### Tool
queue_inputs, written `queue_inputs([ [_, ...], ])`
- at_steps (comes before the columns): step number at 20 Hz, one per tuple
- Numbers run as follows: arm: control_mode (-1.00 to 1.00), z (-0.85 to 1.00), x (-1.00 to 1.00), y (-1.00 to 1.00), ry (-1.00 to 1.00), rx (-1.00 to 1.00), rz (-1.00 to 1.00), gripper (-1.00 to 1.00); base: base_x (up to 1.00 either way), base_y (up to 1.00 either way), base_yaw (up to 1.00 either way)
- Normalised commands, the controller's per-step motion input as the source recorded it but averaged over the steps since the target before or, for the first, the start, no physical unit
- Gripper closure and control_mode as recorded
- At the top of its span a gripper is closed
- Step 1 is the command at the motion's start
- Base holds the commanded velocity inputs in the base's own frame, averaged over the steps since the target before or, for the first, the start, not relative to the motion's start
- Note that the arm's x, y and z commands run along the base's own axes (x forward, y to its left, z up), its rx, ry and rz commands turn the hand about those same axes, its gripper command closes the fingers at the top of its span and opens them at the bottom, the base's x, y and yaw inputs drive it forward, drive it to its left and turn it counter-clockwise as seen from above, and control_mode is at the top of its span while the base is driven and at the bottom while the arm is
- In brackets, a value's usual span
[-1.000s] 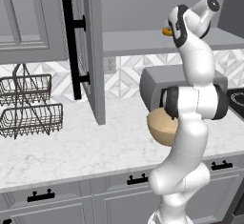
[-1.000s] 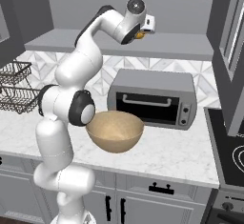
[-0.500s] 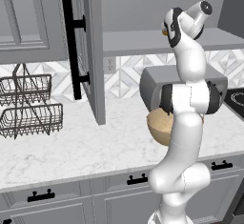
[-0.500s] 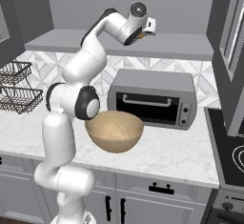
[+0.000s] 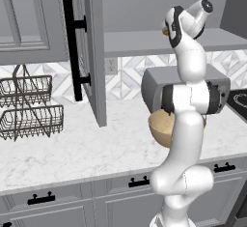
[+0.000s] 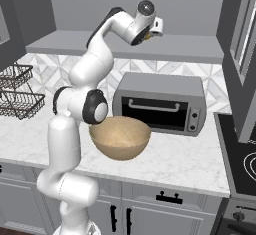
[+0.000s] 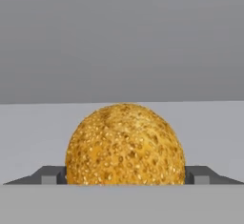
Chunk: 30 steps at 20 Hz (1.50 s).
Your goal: Open the cabinet, pick up the bread from the cabinet and place it in the basket. Then move the basket to the dining counter.
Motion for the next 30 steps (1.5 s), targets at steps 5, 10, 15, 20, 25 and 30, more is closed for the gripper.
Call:
queue_inputs([
  [5, -1.0, -0.51, -0.73, 0.44, -0.27, 0.19, 0.0, 1.0, 0.0, 0.0, 0.0],
  [10, -1.0, -0.41, -1.0, 0.72, -0.42, 0.2, 0.02, 1.0, 0.0, 0.0, 0.0],
  [15, -1.0, 0.39, -1.0, 0.49, -0.2, 0.06, 0.08, 1.0, 0.0, 0.0, 0.0],
  [20, -1.0, 0.91, -1.0, 0.04, -0.13, 0.0, 0.06, 1.0, 0.0, 0.0, 0.0],
  [25, -1.0, 0.29, -1.0, 0.0, -0.06, 0.0, 0.02, 1.0, 0.0, 0.0, 0.0],
  [30, -1.0, 0.0, -1.0, 0.0, 0.0, 0.0, 0.0, 1.0, 0.0, 0.0, 0.0],
])
